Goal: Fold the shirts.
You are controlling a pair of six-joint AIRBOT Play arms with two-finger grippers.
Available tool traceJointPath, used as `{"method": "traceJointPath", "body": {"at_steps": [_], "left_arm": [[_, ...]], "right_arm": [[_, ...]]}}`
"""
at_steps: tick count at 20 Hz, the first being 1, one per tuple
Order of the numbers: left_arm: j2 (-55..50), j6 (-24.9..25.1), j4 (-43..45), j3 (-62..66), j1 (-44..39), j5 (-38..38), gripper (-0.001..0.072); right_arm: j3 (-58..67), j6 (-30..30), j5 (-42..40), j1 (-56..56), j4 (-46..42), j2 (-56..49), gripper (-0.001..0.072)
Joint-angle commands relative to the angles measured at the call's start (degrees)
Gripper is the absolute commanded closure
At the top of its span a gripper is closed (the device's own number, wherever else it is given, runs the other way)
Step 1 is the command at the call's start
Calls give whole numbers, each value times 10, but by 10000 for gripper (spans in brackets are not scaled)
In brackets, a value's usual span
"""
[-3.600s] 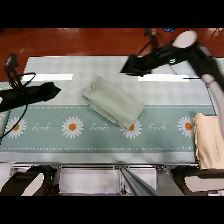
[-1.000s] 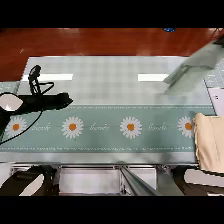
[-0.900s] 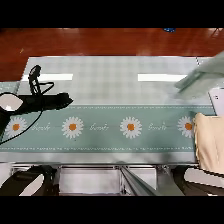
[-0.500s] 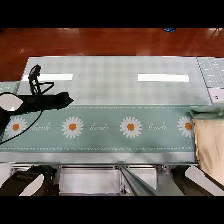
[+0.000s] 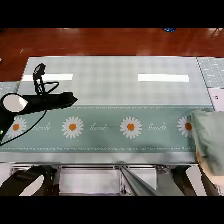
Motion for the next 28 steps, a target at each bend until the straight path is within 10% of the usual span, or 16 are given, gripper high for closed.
{"method": "traceJointPath", "body": {"at_steps": [1, 4, 7, 11, 19, 28], "left_arm": [[-6, 18, 0, 12, 16, 23, 690], [-7, 17, 0, 68, 64, 19, 691], [-24, 19, 0, 178, 91, 9, 691], [-95, 42, 12, 367, 59, -76, 692], [-175, -50, 226, 330, 9, -187, 692], [-188, -44, 226, 329, 23, -191, 691]], "right_arm": [[-5, 8, -20, -6, -6, -16, 299], [124, 14, -51, 21, 77, -74, 320], [262, 22, -123, 106, 271, -144, 677], [332, -49, -318, 327, 529, -218, 679], [334, -30, -320, 685, 173, -378, 679], [334, -20, -278, 691, 136, -405, 679]]}}
